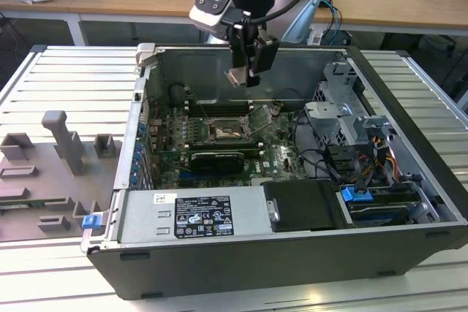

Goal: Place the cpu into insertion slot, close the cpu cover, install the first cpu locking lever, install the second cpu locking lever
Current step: 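Place the cpu into insertion slot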

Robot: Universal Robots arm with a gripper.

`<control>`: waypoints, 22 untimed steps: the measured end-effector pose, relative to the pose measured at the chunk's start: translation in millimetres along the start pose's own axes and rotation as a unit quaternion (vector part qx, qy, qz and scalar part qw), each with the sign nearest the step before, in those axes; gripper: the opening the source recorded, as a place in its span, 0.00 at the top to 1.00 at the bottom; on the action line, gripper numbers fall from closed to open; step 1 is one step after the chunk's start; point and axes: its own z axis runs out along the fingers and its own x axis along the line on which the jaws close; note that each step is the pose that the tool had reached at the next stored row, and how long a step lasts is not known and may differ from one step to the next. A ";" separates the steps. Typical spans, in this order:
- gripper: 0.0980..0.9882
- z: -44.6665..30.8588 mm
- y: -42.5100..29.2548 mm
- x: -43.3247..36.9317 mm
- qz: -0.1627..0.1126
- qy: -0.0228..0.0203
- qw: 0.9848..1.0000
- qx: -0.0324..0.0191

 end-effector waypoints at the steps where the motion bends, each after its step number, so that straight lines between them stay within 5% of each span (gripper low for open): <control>1: 0.50 0.4 0.0 0.0 0.005 0.000 1.000 0.000; 6: 0.50 4.2 -0.1 0.5 0.027 -0.002 1.000 0.000; 22: 0.50 9.9 -0.7 0.4 0.033 -0.003 0.999 -0.001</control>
